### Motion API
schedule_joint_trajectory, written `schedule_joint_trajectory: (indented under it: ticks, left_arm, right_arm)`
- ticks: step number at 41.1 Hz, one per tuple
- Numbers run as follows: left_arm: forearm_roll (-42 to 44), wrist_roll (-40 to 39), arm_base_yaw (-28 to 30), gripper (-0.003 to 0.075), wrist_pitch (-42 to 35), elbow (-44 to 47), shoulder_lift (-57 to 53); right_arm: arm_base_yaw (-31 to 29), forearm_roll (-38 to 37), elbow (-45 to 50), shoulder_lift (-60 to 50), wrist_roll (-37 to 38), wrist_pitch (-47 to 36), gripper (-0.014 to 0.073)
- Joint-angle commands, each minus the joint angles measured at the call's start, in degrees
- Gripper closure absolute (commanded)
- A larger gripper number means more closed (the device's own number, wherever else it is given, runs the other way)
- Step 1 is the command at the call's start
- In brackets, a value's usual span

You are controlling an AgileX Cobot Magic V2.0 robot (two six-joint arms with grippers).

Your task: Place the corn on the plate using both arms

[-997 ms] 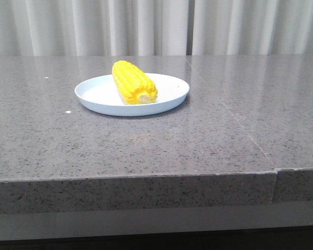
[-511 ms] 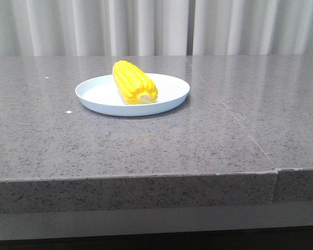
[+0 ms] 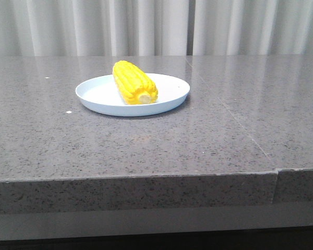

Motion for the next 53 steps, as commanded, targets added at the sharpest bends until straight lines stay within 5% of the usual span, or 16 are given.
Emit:
schedule_joint_trajectory:
  ticks: [1, 11, 19, 31, 53]
  left_arm:
    - [-0.08, -0.41, 0.05, 0.0740, -5.20, 0.23, -1.11]
    - [-0.08, -0.41, 0.05, 0.0740, -5.20, 0.23, -1.11]
    - [-0.08, -0.41, 0.05, 0.0740, -5.20, 0.23, -1.11]
    - [-0.08, -0.41, 0.05, 0.0740, -5.20, 0.23, -1.11]
    - [-0.08, -0.41, 0.05, 0.0740, -5.20, 0.23, -1.11]
  right_arm:
    - [-3.70, -0.60, 1.78, -2.62, -0.56, -7.59, 0.0662]
    - [-18.82, -0.60, 25.51, -18.37, -0.56, -35.31, 0.0662]
    - [-26.81, -0.60, 41.18, -28.08, -0.56, -49.03, 0.0662]
    - [-30.13, 0.25, 50.34, -32.32, -0.50, -53.61, 0.0662]
    - [-30.42, 0.48, 50.51, -32.32, 0.10, -56.00, 0.0662]
